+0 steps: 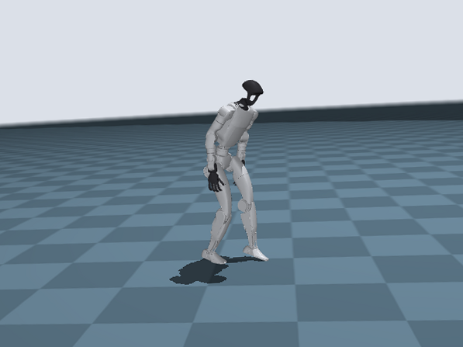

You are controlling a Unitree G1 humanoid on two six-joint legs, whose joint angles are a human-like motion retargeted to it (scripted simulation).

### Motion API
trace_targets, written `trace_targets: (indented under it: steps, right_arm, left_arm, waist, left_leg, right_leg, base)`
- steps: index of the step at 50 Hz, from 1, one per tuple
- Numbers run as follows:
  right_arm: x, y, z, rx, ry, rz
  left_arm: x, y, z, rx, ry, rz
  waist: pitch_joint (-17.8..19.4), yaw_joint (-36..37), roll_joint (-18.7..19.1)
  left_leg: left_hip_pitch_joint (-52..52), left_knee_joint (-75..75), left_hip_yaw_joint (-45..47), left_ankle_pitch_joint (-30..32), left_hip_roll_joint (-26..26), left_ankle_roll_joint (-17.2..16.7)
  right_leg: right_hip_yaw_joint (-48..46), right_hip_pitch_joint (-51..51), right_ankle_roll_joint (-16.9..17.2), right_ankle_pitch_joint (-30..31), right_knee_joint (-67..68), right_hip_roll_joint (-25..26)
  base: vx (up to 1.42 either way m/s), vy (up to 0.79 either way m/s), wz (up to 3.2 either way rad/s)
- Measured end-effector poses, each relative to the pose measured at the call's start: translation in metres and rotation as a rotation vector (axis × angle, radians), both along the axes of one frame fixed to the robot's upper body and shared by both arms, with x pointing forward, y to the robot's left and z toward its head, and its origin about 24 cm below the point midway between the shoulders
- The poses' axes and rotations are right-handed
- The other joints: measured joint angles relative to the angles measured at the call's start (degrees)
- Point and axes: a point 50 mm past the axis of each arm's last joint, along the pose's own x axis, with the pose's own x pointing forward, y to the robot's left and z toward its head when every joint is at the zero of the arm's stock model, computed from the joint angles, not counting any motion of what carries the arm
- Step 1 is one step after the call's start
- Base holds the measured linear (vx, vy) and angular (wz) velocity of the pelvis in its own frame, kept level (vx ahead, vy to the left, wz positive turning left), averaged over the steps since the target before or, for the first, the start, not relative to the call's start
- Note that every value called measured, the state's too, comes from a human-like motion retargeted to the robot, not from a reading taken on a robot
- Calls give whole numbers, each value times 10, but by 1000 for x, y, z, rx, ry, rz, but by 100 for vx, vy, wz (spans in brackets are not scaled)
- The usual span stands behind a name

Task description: Walk

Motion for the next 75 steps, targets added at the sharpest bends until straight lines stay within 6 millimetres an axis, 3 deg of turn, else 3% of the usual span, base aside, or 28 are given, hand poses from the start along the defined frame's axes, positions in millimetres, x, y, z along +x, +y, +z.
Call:
trace_targets:
  steps: [3,10,14,20,28,36,42,57,67,75]
  right_arm:
    - [-1,-4,-1,-13,10,-12]
    - [-6,-12,-6,-28,56,-28]
    - [-11,-14,-9,-29,90,-26]
    - [-16,-16,-12,-34,130,-5]
    - [-22,-14,-17,-45,173,25]
    - [-23,-11,-18,-43,191,48]
    - [-21,-6,-18,-42,182,75]
    - [-1,-5,-8,-80,111,147]
    - [-2,-10,-8,-116,121,176]
    - [-7,-11,-12,-143,157,211]
  left_arm:
    - [1,-1,0,-6,-6,9]
    - [3,-1,0,-12,-1,32]
    - [7,0,1,-11,-6,33]
    - [18,1,4,-2,-29,26]
    - [33,0,9,15,-68,1]
    - [60,8,21,67,-132,-47]
    - [68,16,25,116,-143,-57]
    - [26,27,7,125,26,-47]
    - [5,27,0,112,81,-28]
    - [3,17,-2,83,73,-6]
  waist:
    - [3,-3,10]
    - [26,0,41]
    - [32,-3,57]
    - [38,-16,80]
    - [27,-42,90]
    - [16,-61,64]
    - [8,-59,49]
    - [-17,-40,39]
    - [-40,-13,41]
    - [-40,8,58]
  left_leg:
    - [-27,70,27,-72,24,21]
    - [-36,385,94,-321,120,97]
    - [10,511,99,-368,156,121]
    - [109,580,78,-366,171,113]
    - [239,412,52,-387,135,78]
    - [325,166,64,-445,83,108]
    - [342,75,76,-434,60,127]
    - [361,16,75,-386,32,145]
    - [377,29,80,-380,48,139]
    - [366,114,69,-399,93,118]
  right_leg:
    - [-14,-12,-12,-13,-28,3]
    - [-31,-25,-27,-9,-61,37]
    - [-37,-25,-31,22,-84,57]
    - [-49,-22,-39,69,-119,77]
    - [-64,-28,-30,117,-146,78]
    - [-53,-31,17,152,-175,39]
    - [-36,-27,31,139,-171,13]
    - [-8,54,-6,-35,48,-43]
    - [10,178,-8,-71,-78,-27]
    - [-14,250,-23,-62,-170,7]
  base:
    - [-44,-7,6]
    - [-44,-6,-15]
    - [-40,-6,-3]
    - [-34,-5,4]
    - [-27,1,11]
    - [-27,8,30]
    - [-30,8,21]
    - [-19,-1,3]
    - [-6,-10,-6]
    - [-1,-15,-4]
